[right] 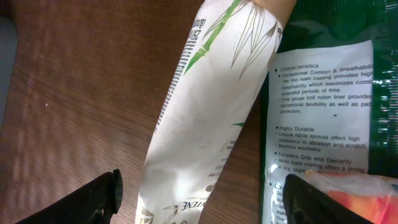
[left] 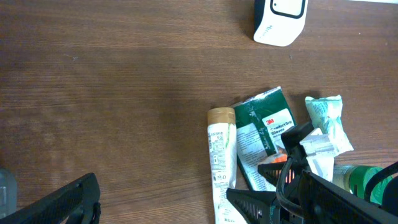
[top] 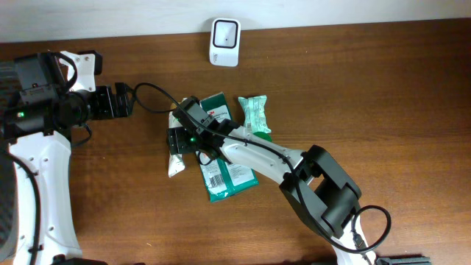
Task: Scan the item barcode
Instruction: 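Grasp the white tube with the right gripper and lift it, then hold the white tube in front of the barcode scanner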
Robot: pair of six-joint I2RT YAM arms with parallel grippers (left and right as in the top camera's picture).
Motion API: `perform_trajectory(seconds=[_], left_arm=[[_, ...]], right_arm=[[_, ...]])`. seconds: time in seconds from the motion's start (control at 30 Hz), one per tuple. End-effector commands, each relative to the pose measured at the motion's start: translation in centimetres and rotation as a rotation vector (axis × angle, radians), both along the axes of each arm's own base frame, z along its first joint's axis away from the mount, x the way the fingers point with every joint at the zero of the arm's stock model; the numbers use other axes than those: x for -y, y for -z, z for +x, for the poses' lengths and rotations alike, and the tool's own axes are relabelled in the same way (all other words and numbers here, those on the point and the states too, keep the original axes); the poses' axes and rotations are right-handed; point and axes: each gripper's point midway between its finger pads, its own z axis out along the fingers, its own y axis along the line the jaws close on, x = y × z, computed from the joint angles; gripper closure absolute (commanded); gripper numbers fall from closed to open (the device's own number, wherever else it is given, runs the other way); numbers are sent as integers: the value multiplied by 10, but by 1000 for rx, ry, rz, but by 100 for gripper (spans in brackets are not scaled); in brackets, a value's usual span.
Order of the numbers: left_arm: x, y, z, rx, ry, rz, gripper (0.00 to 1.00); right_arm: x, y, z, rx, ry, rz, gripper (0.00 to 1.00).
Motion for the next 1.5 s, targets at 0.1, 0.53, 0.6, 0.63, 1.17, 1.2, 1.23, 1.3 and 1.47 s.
perform_trajectory(seconds=[0.1,0.53,0.6,0.63,1.17,1.2,1.23,1.3,1.47], left_arm=[[2,-10,-1,31,20,3,1],[2,-10,-1,31,20,3,1],[2,-10,-1,31,20,3,1],[2,-10,-1,31,20,3,1],[3,-10,-1,30,20,4,1],[2,-10,-1,31,20,3,1],[2,-10,-1,31,20,3,1],[3,-10,-1,31,20,3,1],[3,-10,-1,31,21,3,1]], right_arm=[[-8,19,-3,-11,-3,-19,21],[16,44,-10,-206,-34,30,84],[11,56,-21,-265,-69,53,84],[8,62,-24,-285,-85,68,77],[88,-239,-37,237,-621,524,96],[101,-255,-38,253,-631,572,96],[110,-265,-39,259,-638,605,96],[129,-278,-37,262,-647,670,96],[148,-272,-19,284,-578,627,96]])
